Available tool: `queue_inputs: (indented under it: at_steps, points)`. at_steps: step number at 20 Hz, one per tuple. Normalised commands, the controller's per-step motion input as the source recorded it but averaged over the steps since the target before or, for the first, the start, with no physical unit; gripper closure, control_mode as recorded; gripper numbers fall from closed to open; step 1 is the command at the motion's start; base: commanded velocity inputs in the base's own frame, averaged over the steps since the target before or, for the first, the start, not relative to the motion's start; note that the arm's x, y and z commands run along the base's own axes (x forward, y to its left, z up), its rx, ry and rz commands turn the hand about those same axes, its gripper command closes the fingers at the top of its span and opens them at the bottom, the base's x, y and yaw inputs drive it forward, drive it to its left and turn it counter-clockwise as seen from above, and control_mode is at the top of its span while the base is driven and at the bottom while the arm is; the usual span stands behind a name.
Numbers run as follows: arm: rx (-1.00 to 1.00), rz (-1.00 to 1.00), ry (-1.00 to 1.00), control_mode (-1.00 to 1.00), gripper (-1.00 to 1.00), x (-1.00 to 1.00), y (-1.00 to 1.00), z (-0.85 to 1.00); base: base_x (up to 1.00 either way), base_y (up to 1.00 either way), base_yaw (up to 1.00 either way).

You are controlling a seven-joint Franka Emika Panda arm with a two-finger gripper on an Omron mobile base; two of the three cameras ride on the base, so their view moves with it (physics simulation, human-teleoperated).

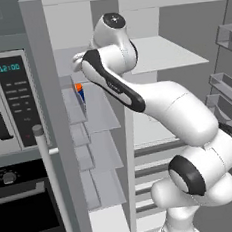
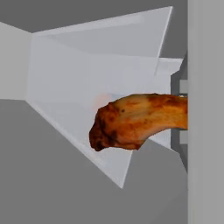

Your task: There's a chicken drumstick in the fridge that needs to be moved to the freezer for freezing. Pick up the chicken drumstick from the fridge, place it on any shelf in the freezer, and close the fridge and freezer doors when done.

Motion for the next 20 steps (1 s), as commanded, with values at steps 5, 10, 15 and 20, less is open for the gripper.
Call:
queue_inputs:
  at_steps: [5, 10, 15, 20]
  points:
    - [-0.04, 0.00, 0.05, -1.00, 1.00, 0.38, 0.01, -0.11, 0.00, 0.00, 0.00]
    - [-0.05, 0.00, 0.00, -1.00, 1.00, 0.27, 0.02, -0.25, 0.00, 0.00, 0.00]
    - [-0.04, 0.00, 0.01, -1.00, 1.00, 0.24, 0.01, -0.23, 0.00, 0.00, 0.00]
    - [-0.02, 0.00, 0.08, -1.00, 1.00, 0.33, 0.04, -0.24, 0.00, 0.00, 0.00]
